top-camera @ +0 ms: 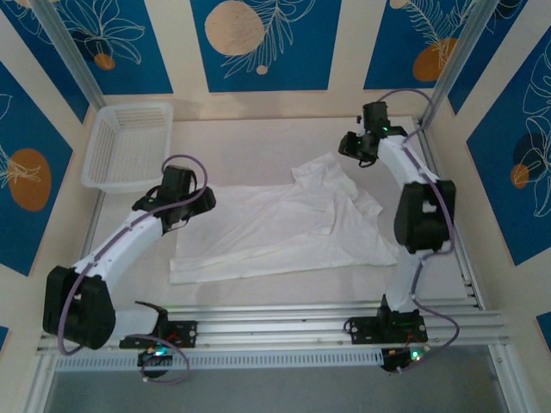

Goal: Fold the inside-out t-shirt

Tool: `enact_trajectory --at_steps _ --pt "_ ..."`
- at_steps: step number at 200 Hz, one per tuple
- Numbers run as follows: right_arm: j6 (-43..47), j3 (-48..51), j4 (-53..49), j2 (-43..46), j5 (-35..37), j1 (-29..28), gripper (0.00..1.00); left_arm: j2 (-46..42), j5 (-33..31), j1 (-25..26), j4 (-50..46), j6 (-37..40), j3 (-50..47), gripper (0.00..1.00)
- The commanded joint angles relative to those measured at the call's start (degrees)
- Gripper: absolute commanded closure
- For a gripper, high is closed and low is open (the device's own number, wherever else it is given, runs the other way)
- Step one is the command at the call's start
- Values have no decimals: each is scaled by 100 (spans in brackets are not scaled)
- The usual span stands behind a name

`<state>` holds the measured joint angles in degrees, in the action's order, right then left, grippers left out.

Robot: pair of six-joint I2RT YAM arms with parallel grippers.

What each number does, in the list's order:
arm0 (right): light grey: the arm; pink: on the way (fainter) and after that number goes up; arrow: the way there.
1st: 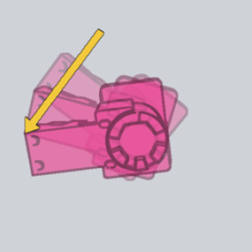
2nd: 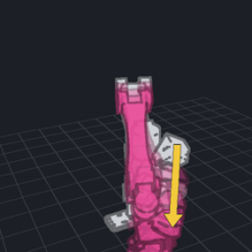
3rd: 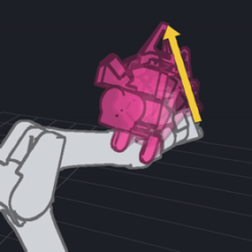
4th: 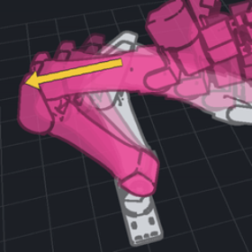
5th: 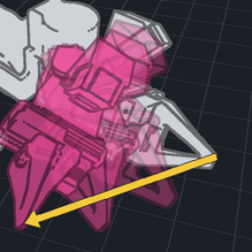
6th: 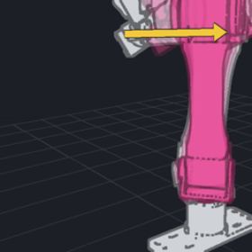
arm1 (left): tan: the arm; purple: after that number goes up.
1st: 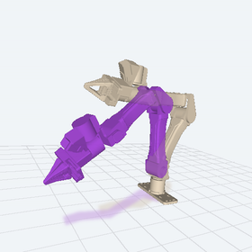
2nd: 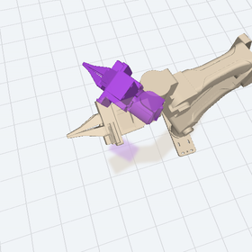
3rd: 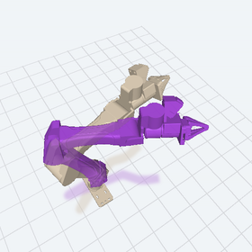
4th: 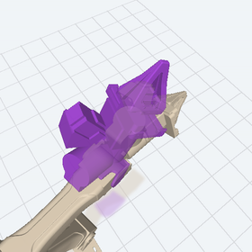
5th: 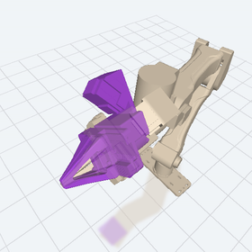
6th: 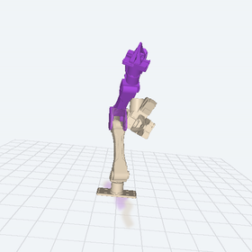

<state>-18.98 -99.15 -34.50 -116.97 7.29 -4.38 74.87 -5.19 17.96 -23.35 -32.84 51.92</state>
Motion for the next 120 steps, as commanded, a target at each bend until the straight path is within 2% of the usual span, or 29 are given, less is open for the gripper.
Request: enact_trajectory --at_steps 1,42,71,88,120 --pt "580 -831 -1095 -796 335 -45 60 195 5 -73 59 307 169 32" --pt "401 -1276 -1519 -1371 283 -66 60 626 -160 -308 -262 -110 384 35" --pt "266 -1019 -1628 -1284 46 -88 58 1039 -220 -473 -462 -257 769 37" --pt "248 -782 -1527 -1152 -139 -85 52 1185 -178 -473 -425 -240 933 37" --pt "228 -464 -1369 -876 -585 -86 51 1354 -74 -471 -432 -218 1110 37"
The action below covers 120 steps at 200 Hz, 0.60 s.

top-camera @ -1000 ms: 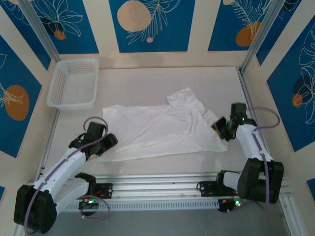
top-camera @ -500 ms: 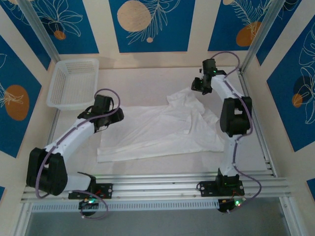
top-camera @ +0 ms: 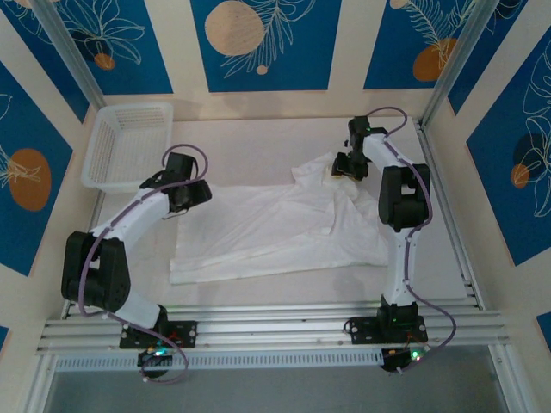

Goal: Fold the inside-out t-shirt

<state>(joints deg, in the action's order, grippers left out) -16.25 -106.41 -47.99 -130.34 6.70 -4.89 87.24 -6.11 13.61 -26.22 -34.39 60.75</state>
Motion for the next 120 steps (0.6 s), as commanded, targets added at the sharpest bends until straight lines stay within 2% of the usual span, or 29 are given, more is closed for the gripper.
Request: enact_trajectory --at_steps 1,18,42,51,63,86,103,120 --pt "-45 283 -10 473 -536 -33 51 122 20 -39 -146 -65 222 37" --pt "-73 561 214 586 -443 -26 52 109 7 -40 -139 -86 147 37" --pt "-16 741 492 580 -15 12 65 138 -33 -42 -145 -114 86 36" --pt "43 755 606 567 191 14 64 217 -84 -41 -222 -97 151 36" --pt "94 674 663 500 380 40 58 394 -252 -42 -467 -58 339 36" --pt "197 330 586 290 170 88 57 630 -608 -48 -652 30 542 37" --pt "246 142 525 147 45 75 67 768 -729 -46 -672 70 643 37" --pt "248 72 470 34 -84 88 87 916 -795 -49 -731 41 777 37"
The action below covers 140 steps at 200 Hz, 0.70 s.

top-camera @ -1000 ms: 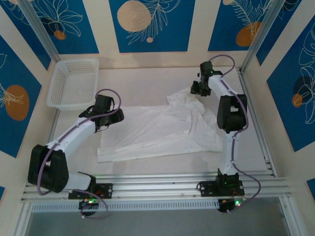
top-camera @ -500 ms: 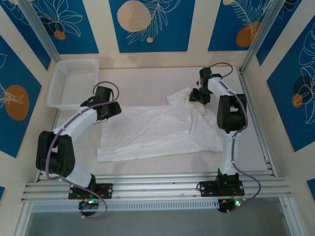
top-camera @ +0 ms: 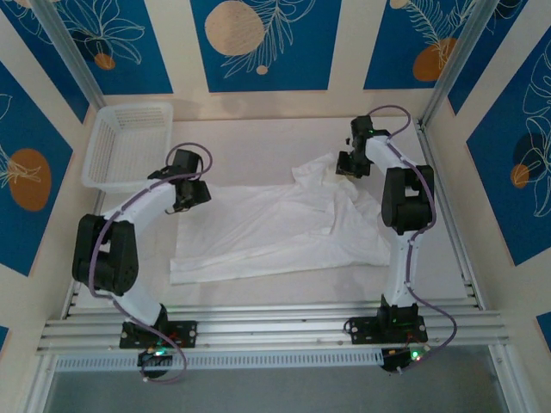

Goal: Fold the inside-out t-shirt

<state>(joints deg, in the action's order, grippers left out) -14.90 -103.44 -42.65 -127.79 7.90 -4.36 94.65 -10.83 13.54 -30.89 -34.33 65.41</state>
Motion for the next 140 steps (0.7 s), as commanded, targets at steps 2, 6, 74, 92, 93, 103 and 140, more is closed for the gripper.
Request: enact_trajectory --at_steps 2,6,74,92,93,103,140 --pt "119 -222 -73 -227 -220 39 89 194 -325 -44 -278 30 332 37" --pt "119 -232 -94 -238 -227 37 92 237 -332 -49 -304 22 372 37" --pt "-25 220 303 481 -301 261 100 1146 -1070 -280 -1069 -121 1557 38" --pt "-219 479 571 737 -727 380 100 1356 -1022 -390 -1089 -128 1772 38" --pt "-226 498 586 750 -754 386 100 1364 -1020 -393 -1087 -128 1782 38" --pt "-284 594 717 830 -1009 405 100 1447 -971 -420 -1066 -101 1865 38" --pt "-395 658 777 765 -1244 392 100 1799 -824 -466 -1058 18 2153 39"
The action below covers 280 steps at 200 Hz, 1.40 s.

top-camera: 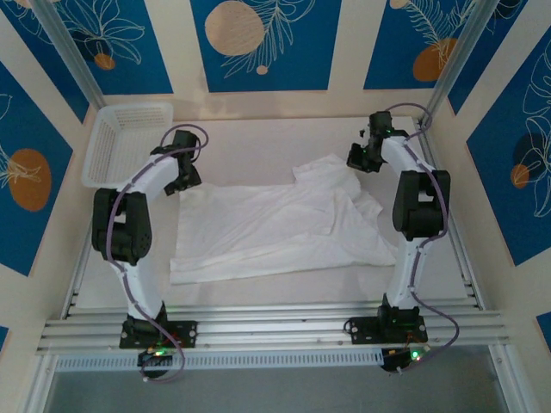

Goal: Fold the inside-out t-shirt

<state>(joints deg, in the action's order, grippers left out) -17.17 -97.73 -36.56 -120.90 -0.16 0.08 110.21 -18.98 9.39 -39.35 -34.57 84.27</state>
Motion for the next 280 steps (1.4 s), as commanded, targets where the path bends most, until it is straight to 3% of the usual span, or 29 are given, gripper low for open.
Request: enact_trajectory --at_steps 1,22,81,118,134,183,232,280 --pt "-170 88 167 72 -439 -52 100 254 13 -55 -208 48 271 39" --pt "-216 84 176 58 -580 -38 100 497 373 -151 -209 231 436 41" --pt "-201 23 115 30 -744 -55 100 877 216 -359 -37 279 527 42" --pt "-182 -25 31 28 -756 -59 100 1131 687 -379 241 369 479 45" --pt "-173 -21 14 49 -744 -58 100 1165 760 -384 285 294 401 54" --pt "-278 -40 10 125 -617 -28 100 978 688 -419 243 257 371 100" --pt "-835 258 320 286 -891 468 100 251 533 -491 112 75 109 100" --pt "-739 385 303 281 -977 432 100 -196 529 -486 157 -56 -302 100"
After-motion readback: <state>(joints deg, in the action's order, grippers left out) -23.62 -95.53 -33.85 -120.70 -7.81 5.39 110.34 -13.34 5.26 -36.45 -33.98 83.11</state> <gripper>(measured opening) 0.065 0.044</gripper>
